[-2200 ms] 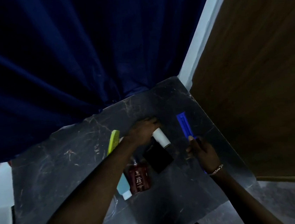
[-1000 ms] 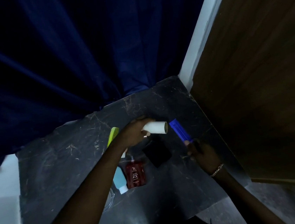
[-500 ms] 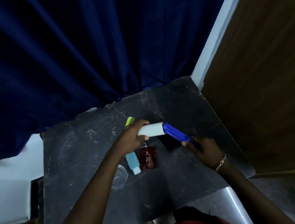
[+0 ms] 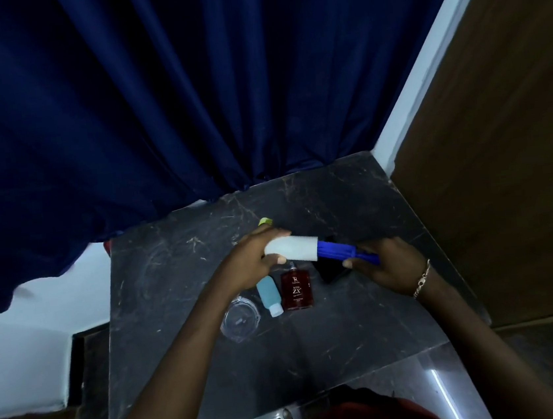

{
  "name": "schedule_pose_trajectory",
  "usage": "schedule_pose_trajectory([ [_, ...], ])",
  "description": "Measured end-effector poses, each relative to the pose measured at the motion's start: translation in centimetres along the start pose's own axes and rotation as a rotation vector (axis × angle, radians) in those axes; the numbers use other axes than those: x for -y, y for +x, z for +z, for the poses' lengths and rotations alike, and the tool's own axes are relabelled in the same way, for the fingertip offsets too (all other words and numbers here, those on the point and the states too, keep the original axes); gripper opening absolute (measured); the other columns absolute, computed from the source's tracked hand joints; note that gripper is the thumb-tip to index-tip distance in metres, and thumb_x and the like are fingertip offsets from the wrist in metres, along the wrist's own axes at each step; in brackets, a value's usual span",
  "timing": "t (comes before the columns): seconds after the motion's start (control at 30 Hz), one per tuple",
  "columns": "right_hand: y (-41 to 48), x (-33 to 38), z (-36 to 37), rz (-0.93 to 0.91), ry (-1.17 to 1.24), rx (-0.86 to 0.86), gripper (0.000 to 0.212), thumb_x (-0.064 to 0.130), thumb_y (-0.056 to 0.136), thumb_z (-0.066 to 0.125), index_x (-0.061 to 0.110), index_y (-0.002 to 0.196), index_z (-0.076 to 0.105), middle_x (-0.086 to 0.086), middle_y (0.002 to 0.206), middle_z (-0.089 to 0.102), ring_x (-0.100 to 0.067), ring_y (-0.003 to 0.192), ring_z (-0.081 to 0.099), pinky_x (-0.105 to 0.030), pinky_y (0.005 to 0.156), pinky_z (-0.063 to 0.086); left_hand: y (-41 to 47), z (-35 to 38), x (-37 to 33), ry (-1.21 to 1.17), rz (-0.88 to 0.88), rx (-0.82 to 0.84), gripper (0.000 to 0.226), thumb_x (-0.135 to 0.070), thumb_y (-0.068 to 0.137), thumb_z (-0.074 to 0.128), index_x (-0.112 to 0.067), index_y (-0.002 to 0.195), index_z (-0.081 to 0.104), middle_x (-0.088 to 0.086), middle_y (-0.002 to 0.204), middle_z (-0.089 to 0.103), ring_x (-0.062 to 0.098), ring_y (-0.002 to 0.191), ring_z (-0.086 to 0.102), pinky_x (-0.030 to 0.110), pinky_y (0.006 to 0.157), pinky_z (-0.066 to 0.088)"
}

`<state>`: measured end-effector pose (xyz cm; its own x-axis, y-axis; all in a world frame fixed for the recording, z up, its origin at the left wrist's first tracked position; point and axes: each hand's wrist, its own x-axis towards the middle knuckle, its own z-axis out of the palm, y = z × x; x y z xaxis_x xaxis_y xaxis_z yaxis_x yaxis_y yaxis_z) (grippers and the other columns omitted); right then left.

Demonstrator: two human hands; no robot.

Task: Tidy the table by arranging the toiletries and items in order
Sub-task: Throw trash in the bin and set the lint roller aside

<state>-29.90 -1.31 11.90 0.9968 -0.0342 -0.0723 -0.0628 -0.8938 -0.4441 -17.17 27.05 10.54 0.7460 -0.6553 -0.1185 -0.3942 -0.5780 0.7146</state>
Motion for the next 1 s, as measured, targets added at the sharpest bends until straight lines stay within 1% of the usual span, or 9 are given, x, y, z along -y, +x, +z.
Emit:
schedule_pose_trajectory([
  [0.07,0.5,1.8,0.2,-0.037,0.004,0.028,0.042,0.065,0.081,0.057,0.034,0.108,0.066,0.003,0.083,0.073,-0.017,0.075,0.069,-0.027,0.062,0.048,-0.8,0.4,-0.8,0.006,0.022,0.021,0.054,-0.014,0.089,0.074,-0.026,0.14,0.06,-0.013,0.131,0.055,0.01,0.116,0.053,0.027,0.093,0.044],
  [0.13,1.1,3.7,0.5,-0.056,-0.04,0.083,0.042,0.062,0.081,0.06,0.031,0.108,0.065,0.001,0.093,0.074,-0.022,0.085,0.07,-0.033,0.071,0.054,-1.5,1.0,-1.4,0.028,0.026,0.021,0.053,-0.012,0.087,0.075,-0.024,0.137,0.061,-0.009,0.132,0.056,0.012,0.117,0.053,0.025,0.092,0.042],
  [0.23,1.5,5.6,0.4,-0.08,0.031,0.158,0.044,0.056,0.081,0.067,0.024,0.111,0.07,-0.002,0.105,0.073,-0.023,0.095,0.069,-0.04,0.08,0.056,-2.7,0.8,-1.2,-0.008,-0.01,-0.024,0.051,-0.012,0.085,0.076,-0.028,0.133,0.064,-0.017,0.124,0.054,0.006,0.112,0.05,0.017,0.084,0.04],
  [0.3,1.6,6.5,0.4,-0.097,0.054,0.172,0.046,0.052,0.08,0.071,0.02,0.112,0.071,-0.004,0.11,0.072,-0.023,0.099,0.068,-0.038,0.083,0.054,-3.6,0.3,-0.7,-0.008,-0.018,-0.029,0.052,-0.013,0.085,0.076,-0.029,0.133,0.064,-0.015,0.125,0.057,0.008,0.11,0.054,0.021,0.083,0.043],
  [0.53,1.3,9.4,1.5,-0.035,0.034,0.186,0.044,0.051,0.074,0.077,0.012,0.096,0.075,-0.009,0.098,0.074,-0.023,0.091,0.067,-0.037,0.08,0.054,-6.0,-0.9,-0.5,0.017,-0.028,-0.045,0.053,-0.008,0.089,0.072,-0.027,0.138,0.062,-0.006,0.128,0.06,0.016,0.111,0.057,0.034,0.09,0.052],
  [0.7,-0.9,10.0,3.1,-0.052,0.07,0.178,0.043,0.048,0.08,0.074,0.005,0.087,0.071,-0.013,0.089,0.071,-0.027,0.083,0.066,-0.038,0.074,0.053,-7.6,-1.0,0.0,0.023,-0.017,-0.033,0.056,-0.014,0.091,0.071,-0.029,0.143,0.058,-0.007,0.131,0.057,0.015,0.113,0.056,0.033,0.088,0.049],
  [0.77,-1.5,9.8,3.6,-0.098,0.083,0.198,0.037,0.043,0.086,0.07,0.006,0.088,0.069,-0.012,0.088,0.07,-0.025,0.08,0.065,-0.035,0.072,0.052,-7.9,-1.0,0.2,0.011,-0.006,-0.028,0.056,-0.015,0.091,0.072,-0.026,0.144,0.058,-0.007,0.134,0.058,0.017,0.116,0.057,0.037,0.094,0.052],
  [0.9,-2.5,8.2,3.9,-0.099,0.118,0.254,0.021,0.033,0.094,0.061,0.018,0.108,0.066,-0.006,0.101,0.071,-0.02,0.084,0.064,-0.025,0.072,0.043,-7.9,-0.7,0.6,-0.019,0.016,-0.035,0.056,-0.009,0.091,0.072,-0.023,0.144,0.059,-0.005,0.143,0.055,0.017,0.126,0.054,0.043,0.104,0.051],
  [1.0,-2.7,7.0,4.4,-0.084,0.101,0.188,0.018,0.031,0.097,0.057,0.018,0.106,0.065,-0.009,0.095,0.071,-0.026,0.081,0.064,-0.021,0.068,0.033,-7.3,-0.1,0.1,-0.018,0.038,-0.041,0.061,-0.01,0.092,0.07,-0.029,0.148,0.054,-0.006,0.156,0.043,0.015,0.138,0.047,0.04,0.111,0.048],
])
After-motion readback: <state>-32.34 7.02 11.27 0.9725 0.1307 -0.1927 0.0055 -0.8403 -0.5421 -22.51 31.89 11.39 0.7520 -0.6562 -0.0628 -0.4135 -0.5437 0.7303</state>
